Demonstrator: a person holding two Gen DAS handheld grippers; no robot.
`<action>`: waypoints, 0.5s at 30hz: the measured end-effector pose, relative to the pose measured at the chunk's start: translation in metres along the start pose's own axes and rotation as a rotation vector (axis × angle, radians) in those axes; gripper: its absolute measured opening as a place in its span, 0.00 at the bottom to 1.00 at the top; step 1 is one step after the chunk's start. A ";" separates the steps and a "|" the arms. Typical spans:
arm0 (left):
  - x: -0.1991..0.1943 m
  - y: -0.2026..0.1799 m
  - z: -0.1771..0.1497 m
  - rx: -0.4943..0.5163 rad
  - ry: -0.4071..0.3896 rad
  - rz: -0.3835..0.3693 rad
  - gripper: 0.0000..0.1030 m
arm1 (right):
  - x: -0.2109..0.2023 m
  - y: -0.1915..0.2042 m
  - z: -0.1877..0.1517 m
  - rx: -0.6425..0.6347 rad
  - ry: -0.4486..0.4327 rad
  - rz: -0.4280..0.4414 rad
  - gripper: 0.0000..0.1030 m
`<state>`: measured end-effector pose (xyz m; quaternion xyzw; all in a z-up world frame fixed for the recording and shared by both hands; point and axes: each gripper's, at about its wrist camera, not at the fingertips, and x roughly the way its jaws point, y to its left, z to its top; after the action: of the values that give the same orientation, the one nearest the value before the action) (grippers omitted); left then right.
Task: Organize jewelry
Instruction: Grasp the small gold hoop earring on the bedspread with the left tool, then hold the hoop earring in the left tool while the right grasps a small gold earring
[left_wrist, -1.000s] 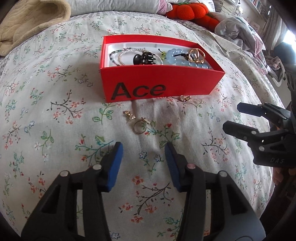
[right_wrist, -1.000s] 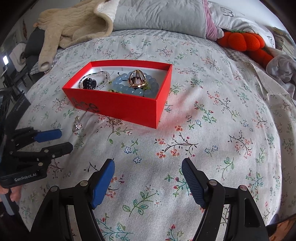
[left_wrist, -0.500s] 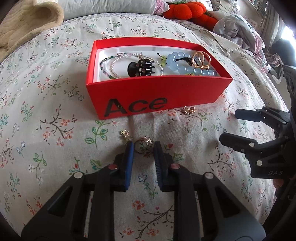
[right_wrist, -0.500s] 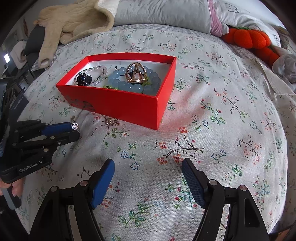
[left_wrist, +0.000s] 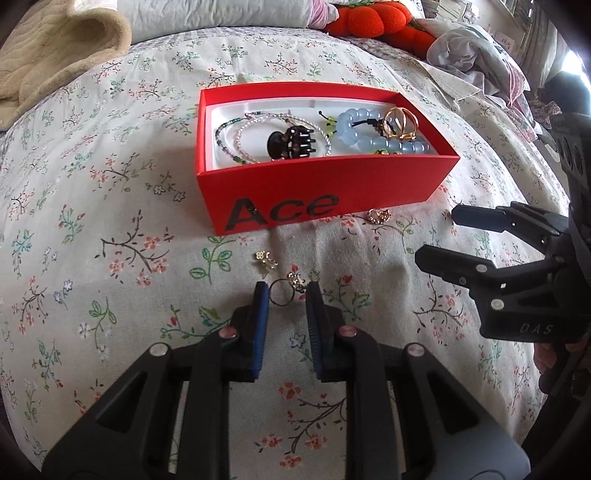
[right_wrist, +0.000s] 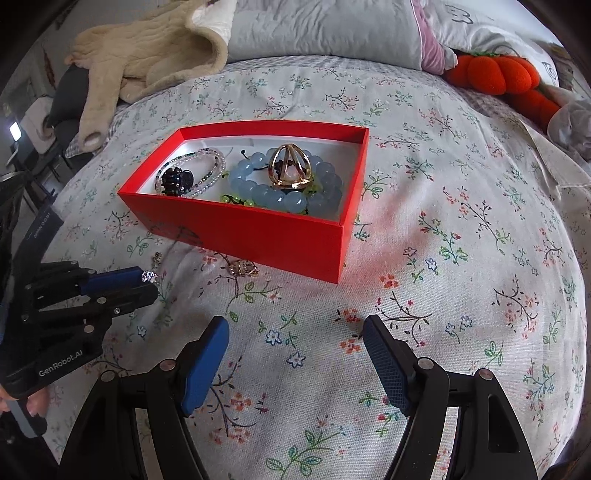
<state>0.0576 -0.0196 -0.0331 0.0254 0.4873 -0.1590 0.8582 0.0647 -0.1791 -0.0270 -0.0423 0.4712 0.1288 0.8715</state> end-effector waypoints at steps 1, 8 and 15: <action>-0.003 0.001 -0.001 -0.003 -0.001 0.000 0.21 | 0.001 0.002 0.001 -0.001 -0.004 0.002 0.73; -0.011 0.012 -0.008 -0.030 0.006 -0.021 0.21 | 0.016 0.015 0.009 -0.020 -0.027 0.000 0.43; -0.010 0.017 -0.011 -0.030 0.020 -0.031 0.21 | 0.023 0.024 0.014 -0.056 -0.046 0.005 0.31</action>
<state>0.0488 0.0009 -0.0325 0.0067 0.4986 -0.1649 0.8510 0.0816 -0.1493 -0.0376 -0.0626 0.4474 0.1452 0.8802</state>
